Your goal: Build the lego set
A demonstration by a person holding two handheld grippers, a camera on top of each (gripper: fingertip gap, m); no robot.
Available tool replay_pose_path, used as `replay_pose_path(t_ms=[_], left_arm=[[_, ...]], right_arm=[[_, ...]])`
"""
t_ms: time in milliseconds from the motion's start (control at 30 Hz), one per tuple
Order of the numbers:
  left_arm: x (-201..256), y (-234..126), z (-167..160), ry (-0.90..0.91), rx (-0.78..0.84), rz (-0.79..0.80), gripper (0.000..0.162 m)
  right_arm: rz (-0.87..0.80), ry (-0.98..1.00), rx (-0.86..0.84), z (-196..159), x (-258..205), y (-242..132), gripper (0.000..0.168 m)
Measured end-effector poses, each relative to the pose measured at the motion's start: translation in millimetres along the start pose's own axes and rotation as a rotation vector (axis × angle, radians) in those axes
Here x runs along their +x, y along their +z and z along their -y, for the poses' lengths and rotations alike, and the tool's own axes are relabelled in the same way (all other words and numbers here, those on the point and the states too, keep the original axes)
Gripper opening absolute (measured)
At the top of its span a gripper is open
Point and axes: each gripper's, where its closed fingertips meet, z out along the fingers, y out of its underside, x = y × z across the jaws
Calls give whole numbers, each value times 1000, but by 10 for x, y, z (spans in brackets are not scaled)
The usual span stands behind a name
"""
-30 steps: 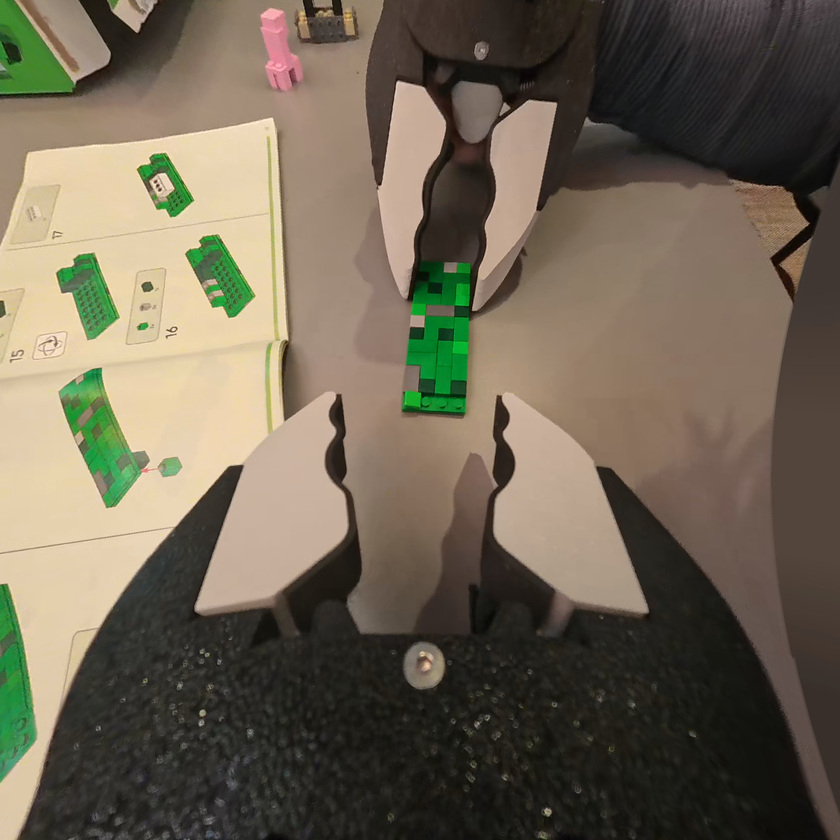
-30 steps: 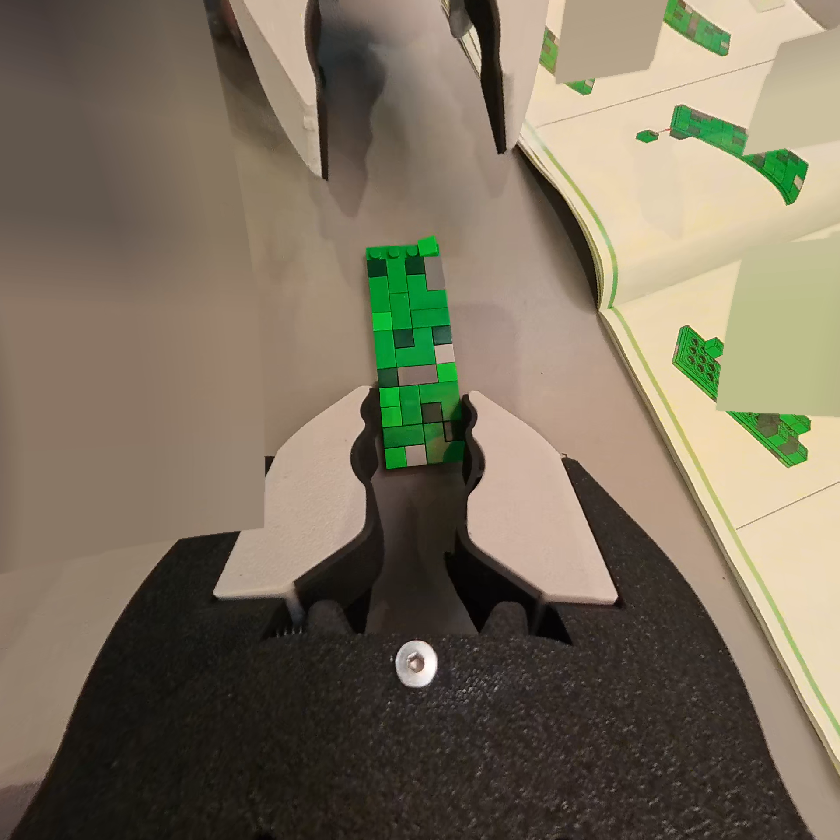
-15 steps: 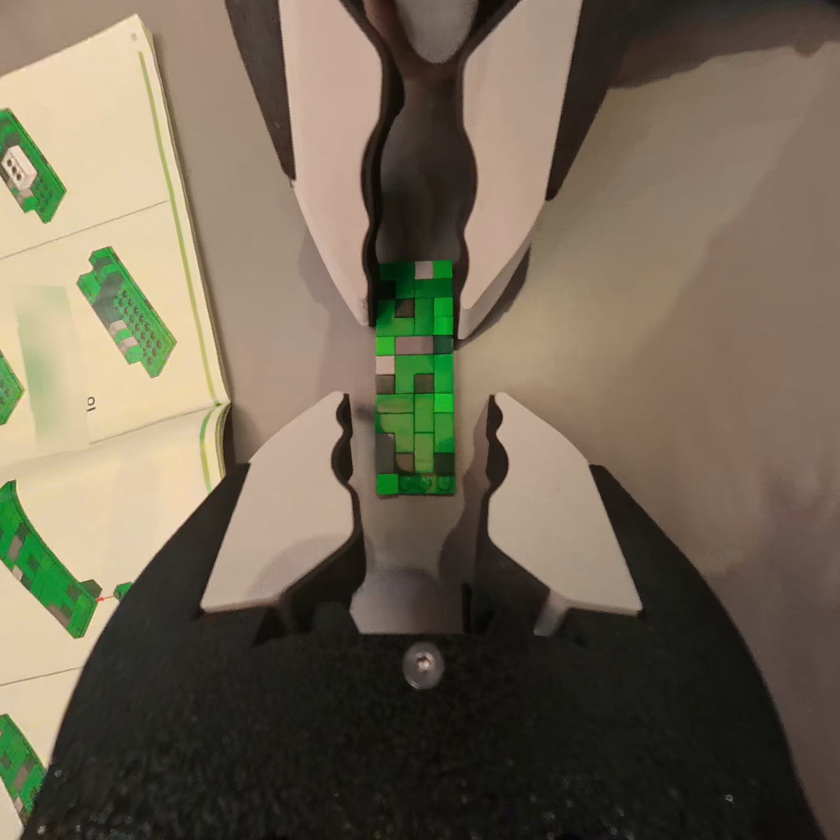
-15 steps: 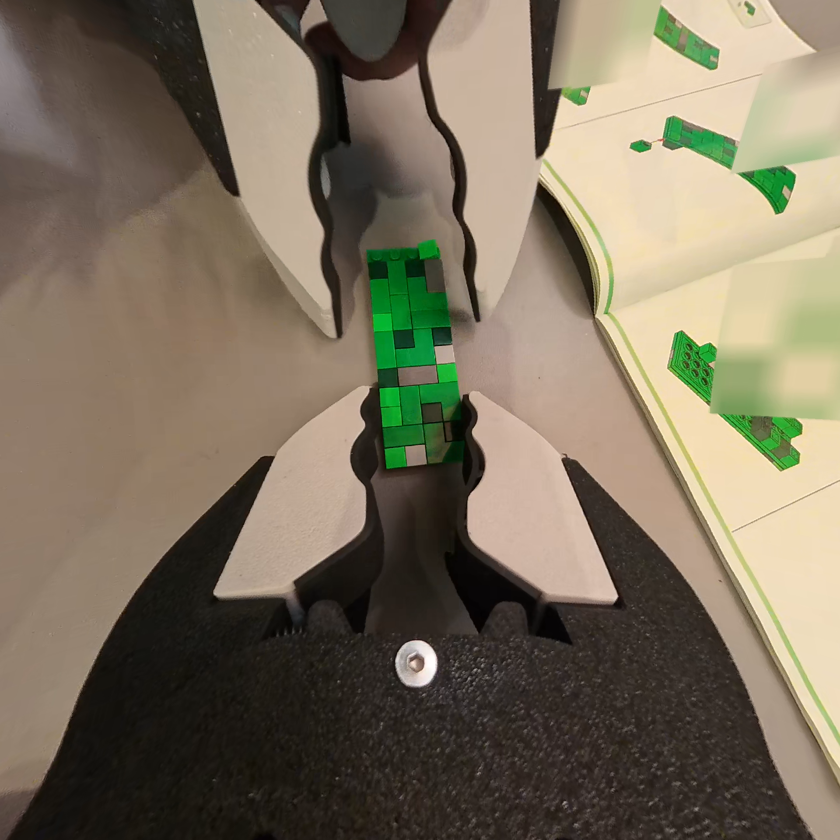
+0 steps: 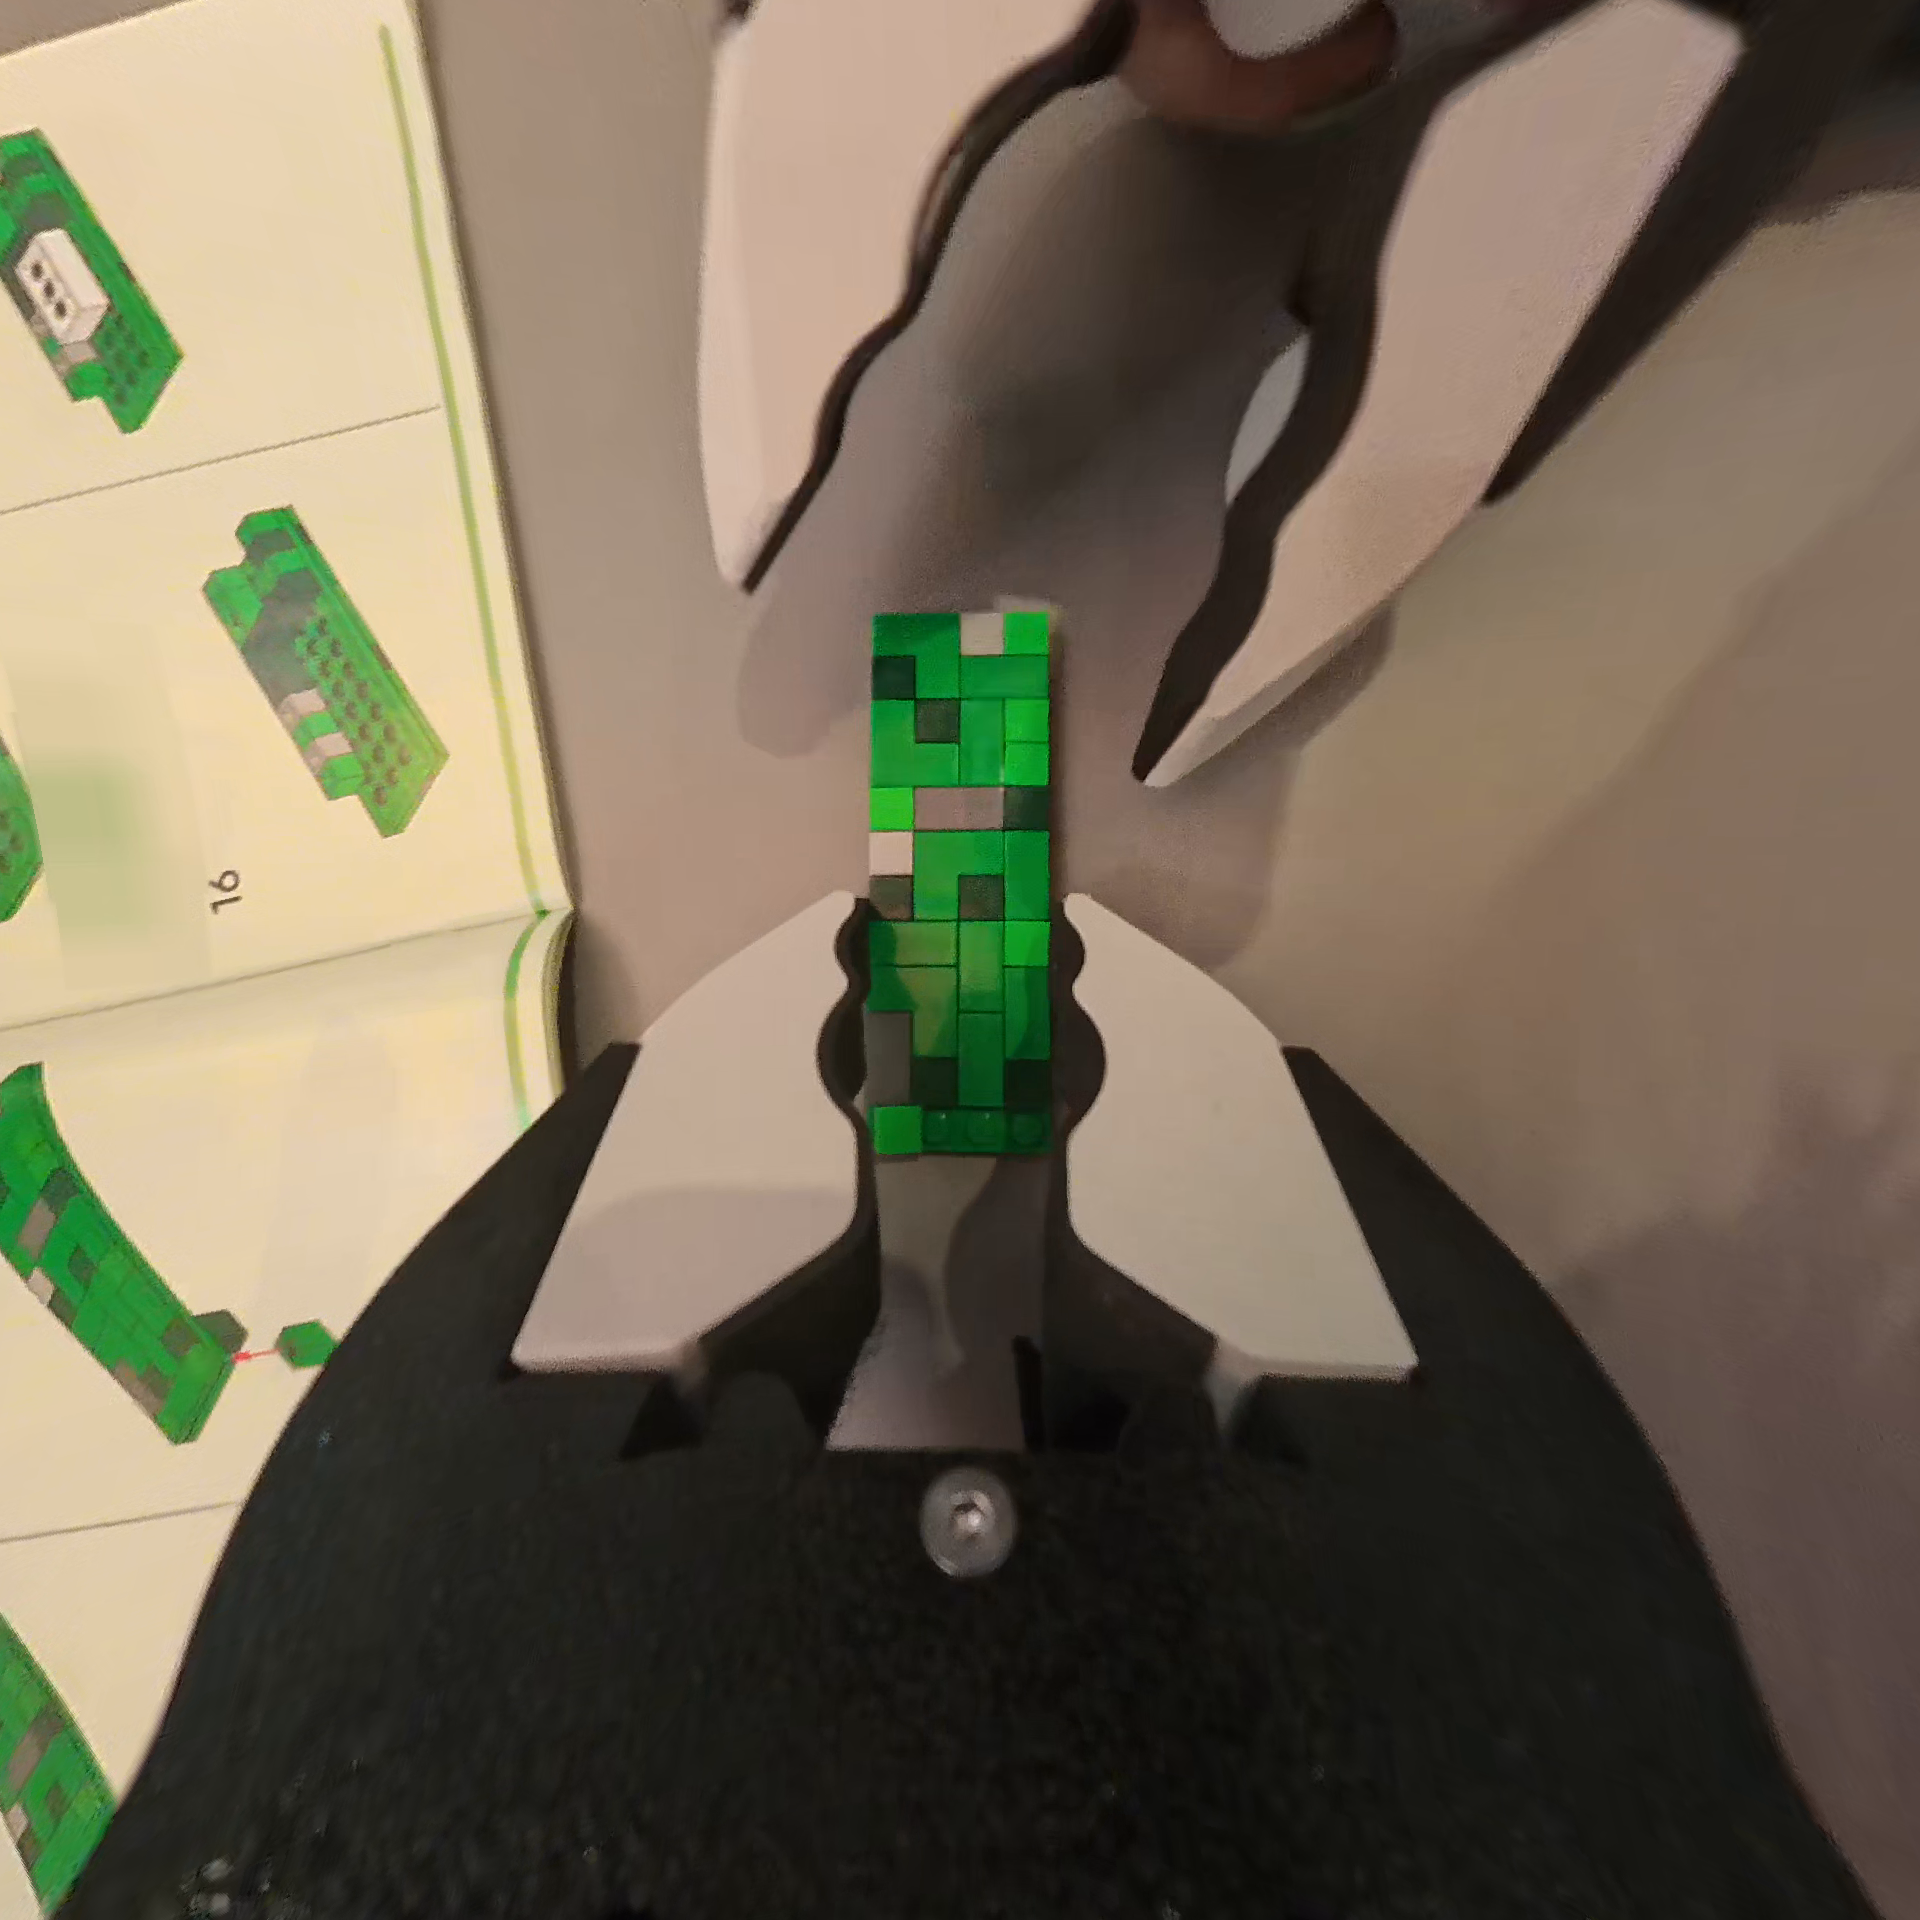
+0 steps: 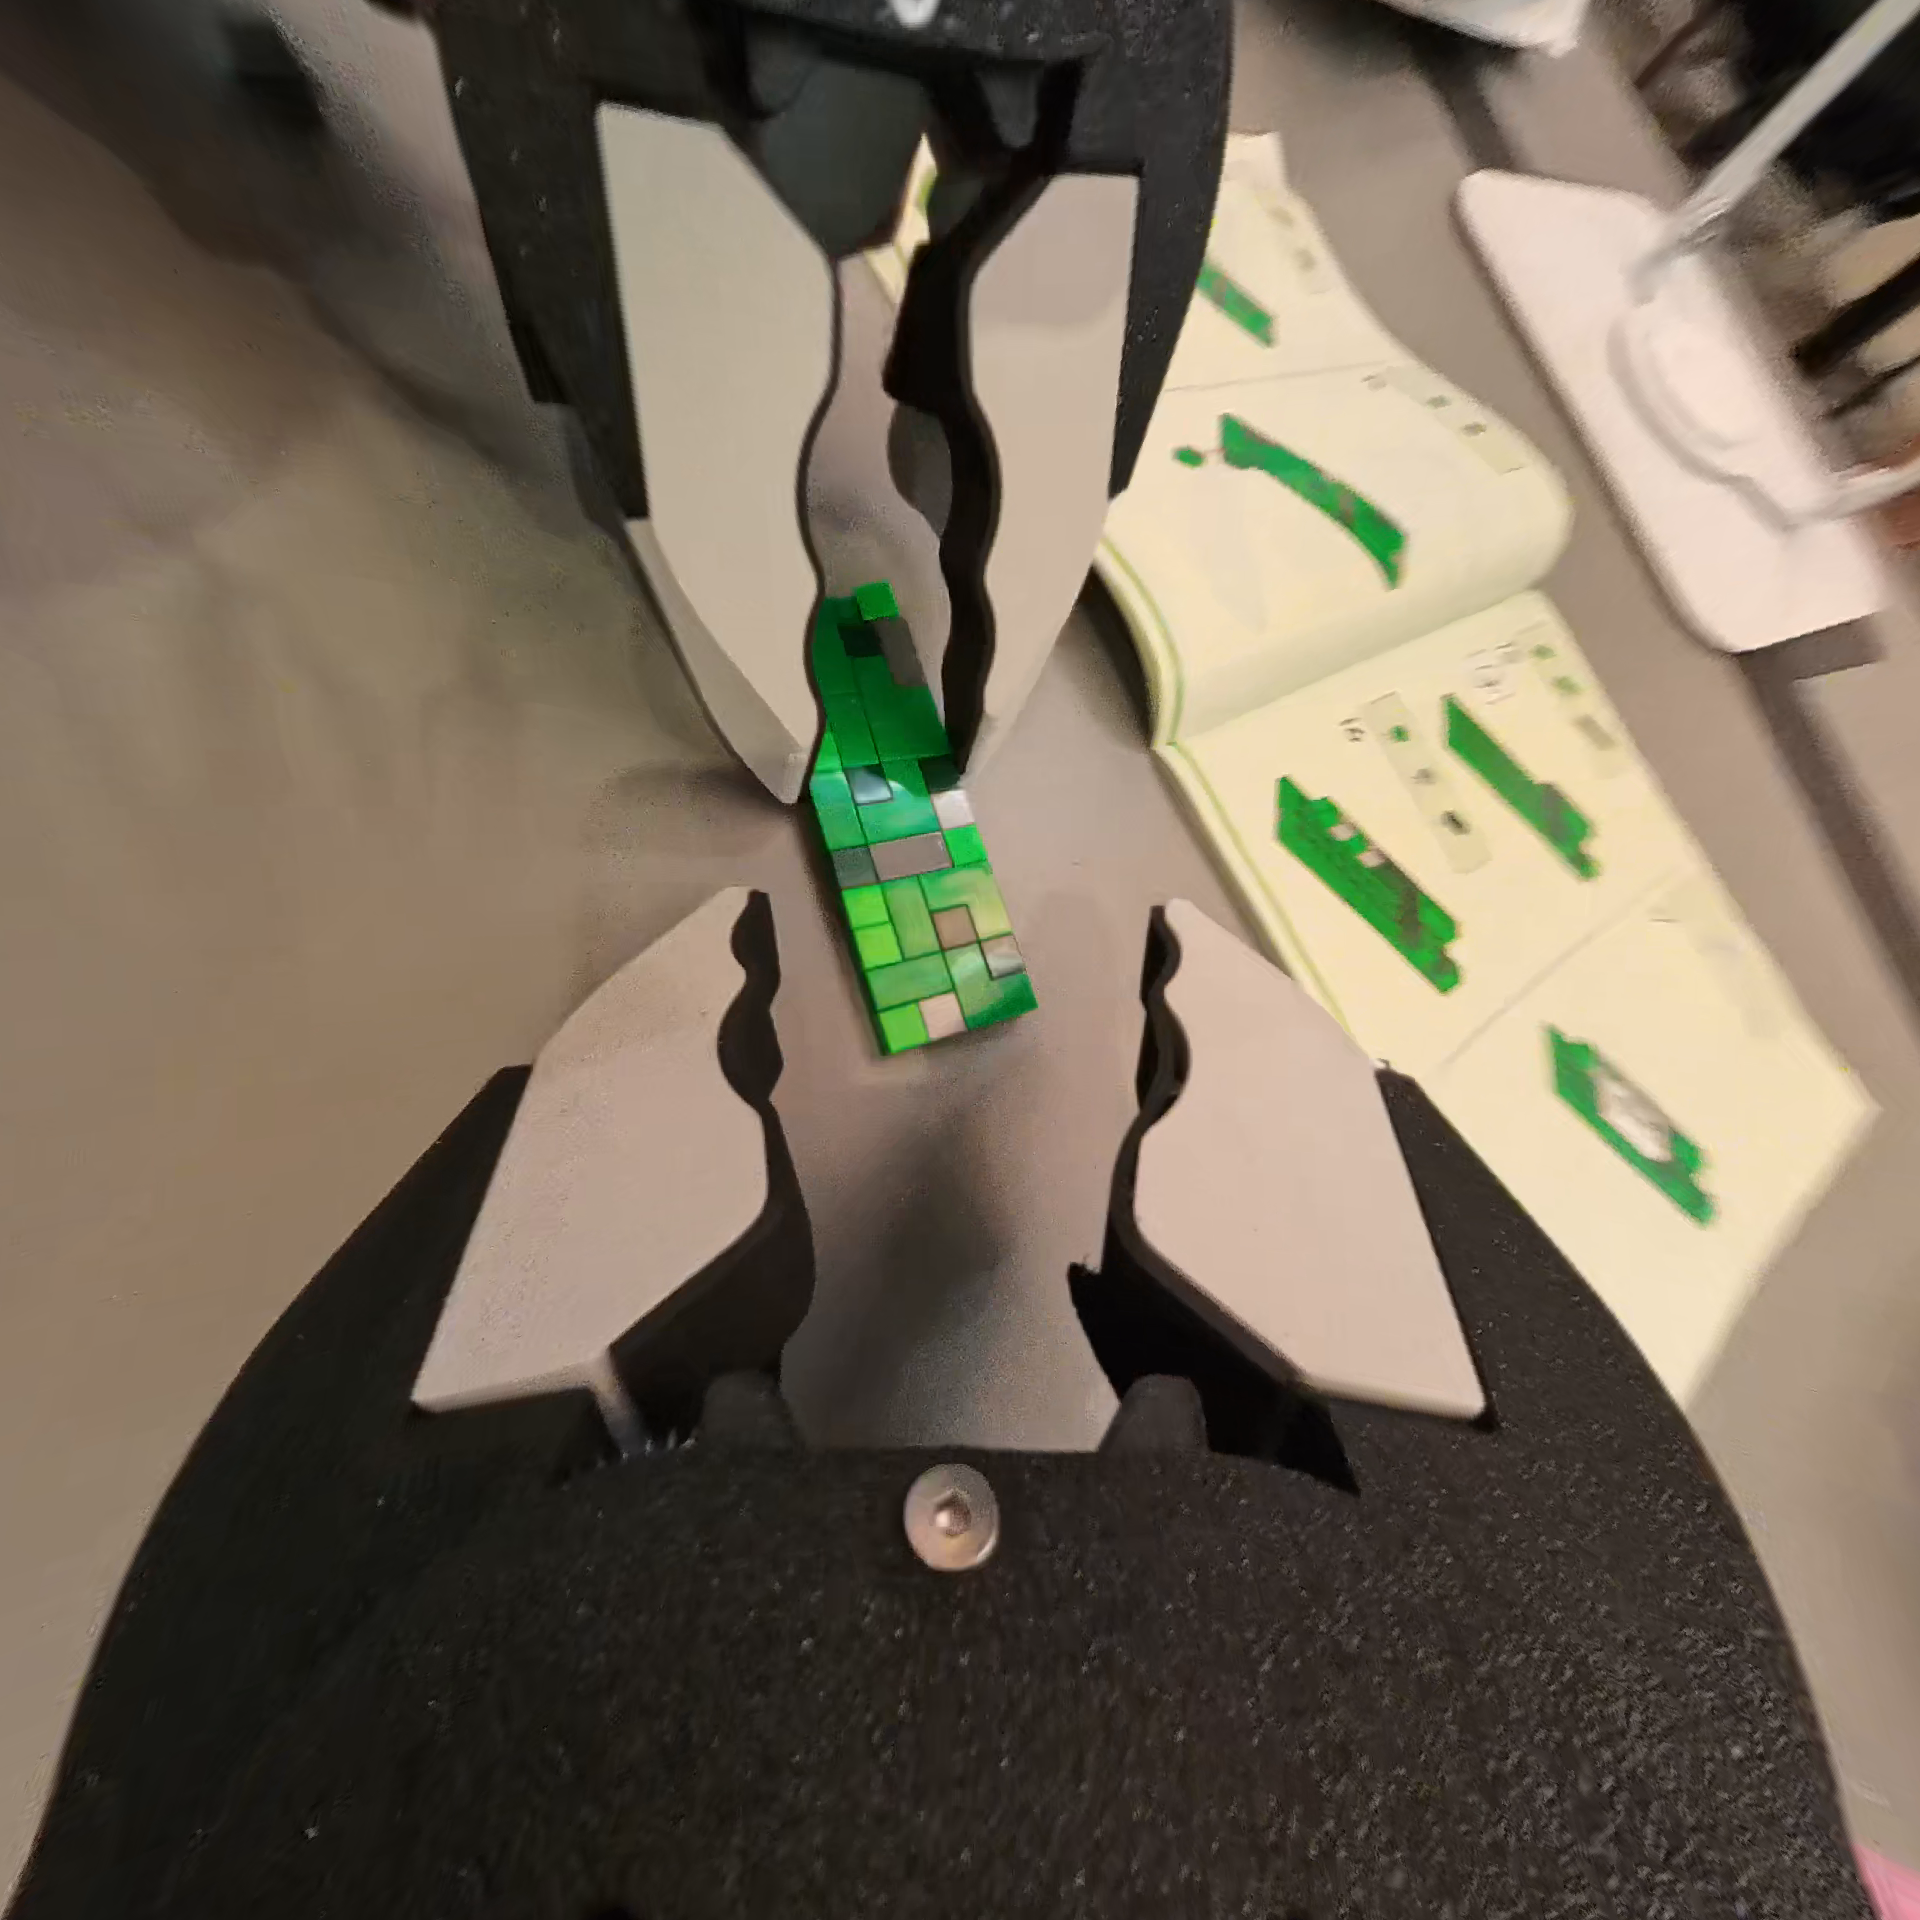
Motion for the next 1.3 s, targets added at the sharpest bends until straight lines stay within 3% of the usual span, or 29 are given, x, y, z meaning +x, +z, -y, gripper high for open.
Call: replay_pose_path(t_ms=[100, 267, 367, 467, 700, 1000, 1033, 1100, 1133, 1233, 1300], left_arm=[[-72, -60, 46, -59, 30, 11, 32], [-170, -273, 177, -127, 93, 34, 32], [-154, -396, 255, -134, 118, 33, 32], [-113, -470, 327, -120, 139, 34, 32], [-61, -528, 403, -102, 160, 40, 32], [-48, -555, 438, -82, 193, 38, 32], [-33, -594, 472, -64, 226, 34, 34], [-38, -761, 520, -12, 320, 63, 58], [-64, -878, 514, 16, 372, 98, 62], [-128, -1191, 401, 101, 506, 198, 62], [-144, -1254, 272, 208, 505, 283, 58]], right_arm=[[-245, -177, 10, 90, 84, -24, 64], [-597, -506, -139, 165, 324, -30, 58], [-691, -600, -167, 246, 405, 2, 51], [-762, -679, -169, 341, 452, -12, 34], [-856, -778, -156, 457, 466, -60, 7], [-884, -795, -150, 473, 472, -87, 7], [-885, -791, -143, 480, 473, -94, 7], [-879, -783, -139, 483, 471, -96, 7], [-880, -784, -139, 486, 471, -101, 7], [-862, -766, -131, 486, 467, -95, 7], [-836, -749, -125, 495, 464, -85, 7]])
